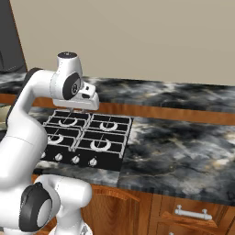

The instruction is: Pick the cup and bowl from the counter and place them on the counter next to the sink.

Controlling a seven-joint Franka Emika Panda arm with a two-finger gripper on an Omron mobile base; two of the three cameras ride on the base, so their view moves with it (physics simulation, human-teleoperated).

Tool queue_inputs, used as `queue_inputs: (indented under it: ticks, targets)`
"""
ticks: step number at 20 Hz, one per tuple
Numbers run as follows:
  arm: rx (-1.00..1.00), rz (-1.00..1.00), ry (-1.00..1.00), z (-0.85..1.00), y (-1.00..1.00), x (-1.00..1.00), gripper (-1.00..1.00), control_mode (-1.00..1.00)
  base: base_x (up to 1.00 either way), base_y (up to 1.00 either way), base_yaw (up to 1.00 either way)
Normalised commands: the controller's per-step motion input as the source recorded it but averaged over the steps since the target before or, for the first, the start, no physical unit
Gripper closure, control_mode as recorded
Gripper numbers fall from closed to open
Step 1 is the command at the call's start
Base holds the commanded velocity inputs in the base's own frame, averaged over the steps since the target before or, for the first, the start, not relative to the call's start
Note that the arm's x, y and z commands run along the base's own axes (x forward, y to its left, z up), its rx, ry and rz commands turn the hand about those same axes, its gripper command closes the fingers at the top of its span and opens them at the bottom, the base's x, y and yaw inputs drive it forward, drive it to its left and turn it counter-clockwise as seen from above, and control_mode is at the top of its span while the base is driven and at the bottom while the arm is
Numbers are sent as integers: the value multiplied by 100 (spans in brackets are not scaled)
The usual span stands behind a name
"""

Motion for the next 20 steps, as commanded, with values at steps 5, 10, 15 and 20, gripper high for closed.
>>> queue_inputs:
  ticks: [5,10,15,20]
  targets:
    - [0,0,0,0,0,0,-100,-100,0,0,0]
    - [2,0,0,-2,1,0,-100,-100,0,0,0]
    - [9,0,0,-11,27,0,-100,-100,0,0,0]
    - [5,0,2,-6,45,0,-100,-100,0,0,0]
